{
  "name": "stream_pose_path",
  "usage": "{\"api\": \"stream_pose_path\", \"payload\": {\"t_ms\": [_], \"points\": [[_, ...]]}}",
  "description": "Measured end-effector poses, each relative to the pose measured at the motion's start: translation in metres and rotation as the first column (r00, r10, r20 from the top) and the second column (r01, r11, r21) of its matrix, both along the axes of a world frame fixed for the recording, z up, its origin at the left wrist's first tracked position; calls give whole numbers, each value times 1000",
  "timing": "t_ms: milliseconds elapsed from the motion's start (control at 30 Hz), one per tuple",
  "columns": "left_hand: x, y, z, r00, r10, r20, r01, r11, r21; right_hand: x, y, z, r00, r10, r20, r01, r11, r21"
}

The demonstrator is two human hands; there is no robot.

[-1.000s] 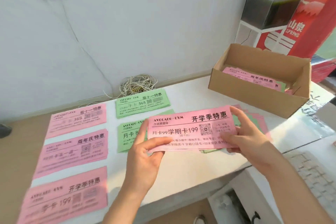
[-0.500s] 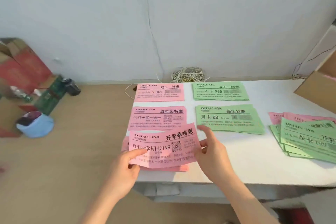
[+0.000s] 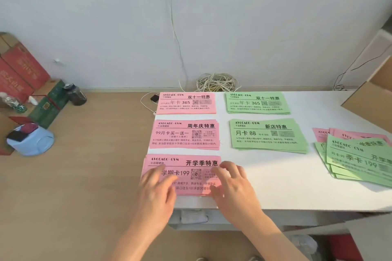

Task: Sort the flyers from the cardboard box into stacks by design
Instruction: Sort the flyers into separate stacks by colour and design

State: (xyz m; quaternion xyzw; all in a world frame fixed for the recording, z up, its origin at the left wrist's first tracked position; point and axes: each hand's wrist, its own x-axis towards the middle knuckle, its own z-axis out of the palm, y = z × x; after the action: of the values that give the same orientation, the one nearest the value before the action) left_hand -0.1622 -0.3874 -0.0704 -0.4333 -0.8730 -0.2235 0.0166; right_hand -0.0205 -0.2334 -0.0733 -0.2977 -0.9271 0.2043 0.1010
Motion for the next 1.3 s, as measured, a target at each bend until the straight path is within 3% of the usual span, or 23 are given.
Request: {"api": "stream_pose_path", "payload": {"t_ms": [200,300,400,567,733,900,1000,1100,1167,1300], "points": [[6,23,-5,993,-117,-1,112,956,-270,10,-1,2,976,61,208,-81,993,90],[3,36,0,989,-134,-64,103,930,-353,13,2,7,969,115,218,-123,992,25],[9,57,10,982,-170,-83,134,936,-326,28,16,20,982,89,166,-77,994,-73],[50,119,16,937,-348,-20,345,934,-99,98,79,39,980,-130,152,133,991,-11],[115,193,16,857,-515,21,515,854,-65,193,163,42,891,-341,300,338,939,62],[176,286,6,710,-704,23,704,709,-22,261,236,31,817,-455,353,458,885,80],[214,334,1,651,-754,83,759,645,-88,281,262,20,784,-485,386,516,856,29],[235,367,-1,670,-734,107,729,624,-280,292,273,11,773,-469,428,527,849,-22],[238,376,-6,681,-728,76,702,620,-351,297,275,10,776,-480,410,515,856,26],[231,379,-13,554,-829,-78,767,545,-337,306,278,13,813,-465,352,479,876,51]]}}
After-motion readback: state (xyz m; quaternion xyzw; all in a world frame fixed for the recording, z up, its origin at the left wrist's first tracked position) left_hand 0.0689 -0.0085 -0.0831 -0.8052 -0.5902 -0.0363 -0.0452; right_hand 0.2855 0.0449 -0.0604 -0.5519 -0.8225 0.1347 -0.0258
